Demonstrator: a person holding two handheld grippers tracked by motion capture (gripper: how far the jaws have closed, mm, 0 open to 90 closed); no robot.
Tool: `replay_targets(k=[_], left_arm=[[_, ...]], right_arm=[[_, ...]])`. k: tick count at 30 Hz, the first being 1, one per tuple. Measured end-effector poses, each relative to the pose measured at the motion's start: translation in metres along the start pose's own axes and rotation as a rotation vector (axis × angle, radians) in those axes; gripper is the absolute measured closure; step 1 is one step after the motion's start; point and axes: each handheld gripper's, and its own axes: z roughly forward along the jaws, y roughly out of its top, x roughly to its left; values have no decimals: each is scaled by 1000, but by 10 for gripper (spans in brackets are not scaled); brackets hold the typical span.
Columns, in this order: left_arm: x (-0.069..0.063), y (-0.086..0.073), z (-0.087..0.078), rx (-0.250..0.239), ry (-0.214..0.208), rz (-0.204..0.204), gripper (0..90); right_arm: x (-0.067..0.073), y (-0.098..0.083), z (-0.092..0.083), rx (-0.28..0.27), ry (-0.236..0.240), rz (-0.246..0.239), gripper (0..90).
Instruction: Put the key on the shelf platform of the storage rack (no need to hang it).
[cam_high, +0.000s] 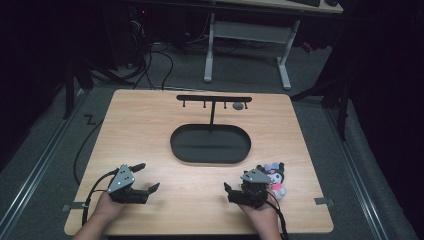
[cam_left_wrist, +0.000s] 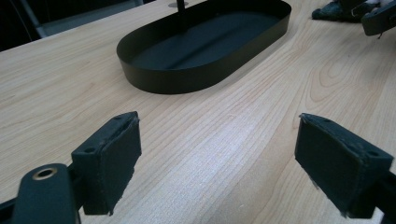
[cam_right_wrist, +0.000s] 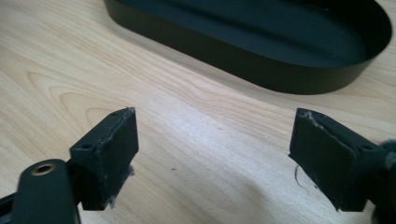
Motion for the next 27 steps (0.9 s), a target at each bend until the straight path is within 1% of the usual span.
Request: replay_targets(k=[3, 5, 7, 14, 17, 18, 20, 23, 27], left_arm=[[0, 0, 0, 1, 0, 2, 154], [-1, 0, -1, 0, -1, 5, 154], [-1, -1, -1, -2, 1, 5, 154], [-1, 0, -1, -3, 1, 8, 154], [-1, 0, -1, -5, 1, 8, 154], [-1, 0, -1, -5, 0, 8, 154], [-1, 0, -1, -5, -1, 8, 154], [-1, 0, -1, -5, -2, 7, 154], [-1, 0, -1, -4, -2, 6, 154]], right_arm=[[-3, -1, 0, -5, -2, 3, 147], [-4, -2, 1, 2, -10, 12, 145], [-5, -2, 0, -6, -8, 13, 144], [-5, -4, 0, -26, -8, -8, 133], [-7, -3, -1, 4, 18, 37, 133], [-8, -3, -1, 7, 18, 39, 132], [-8, -2, -2, 27, 15, 38, 132], [-8, -2, -3, 26, 11, 30, 106], [-7, -2, -1, 44, 2, 21, 83]])
